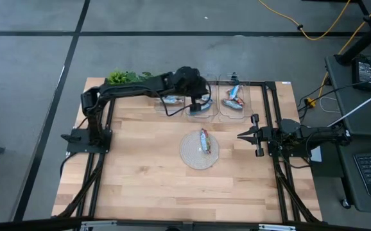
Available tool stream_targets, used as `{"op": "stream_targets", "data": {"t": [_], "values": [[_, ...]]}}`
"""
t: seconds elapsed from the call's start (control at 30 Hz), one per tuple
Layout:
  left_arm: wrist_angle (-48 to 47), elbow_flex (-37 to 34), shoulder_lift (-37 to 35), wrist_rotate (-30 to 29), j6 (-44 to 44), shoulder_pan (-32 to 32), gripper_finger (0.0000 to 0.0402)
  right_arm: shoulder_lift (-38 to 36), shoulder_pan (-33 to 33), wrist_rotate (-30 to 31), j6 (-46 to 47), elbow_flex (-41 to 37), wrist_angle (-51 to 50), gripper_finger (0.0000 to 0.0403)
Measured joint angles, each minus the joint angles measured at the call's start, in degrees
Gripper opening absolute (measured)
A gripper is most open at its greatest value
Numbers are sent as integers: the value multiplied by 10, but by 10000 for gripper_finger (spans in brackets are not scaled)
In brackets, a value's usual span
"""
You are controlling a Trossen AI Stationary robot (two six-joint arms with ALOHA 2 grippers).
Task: Pick and place Granola Bars by type
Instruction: Put the yellow granola bar into the left transparent bin
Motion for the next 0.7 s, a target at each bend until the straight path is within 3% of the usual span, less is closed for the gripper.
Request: {"op": "stream_targets", "data": {"t": [0.7], "values": [[-160, 0, -61, -15, -7, 24, 19, 0, 0, 0, 0, 0, 0, 34]]}}
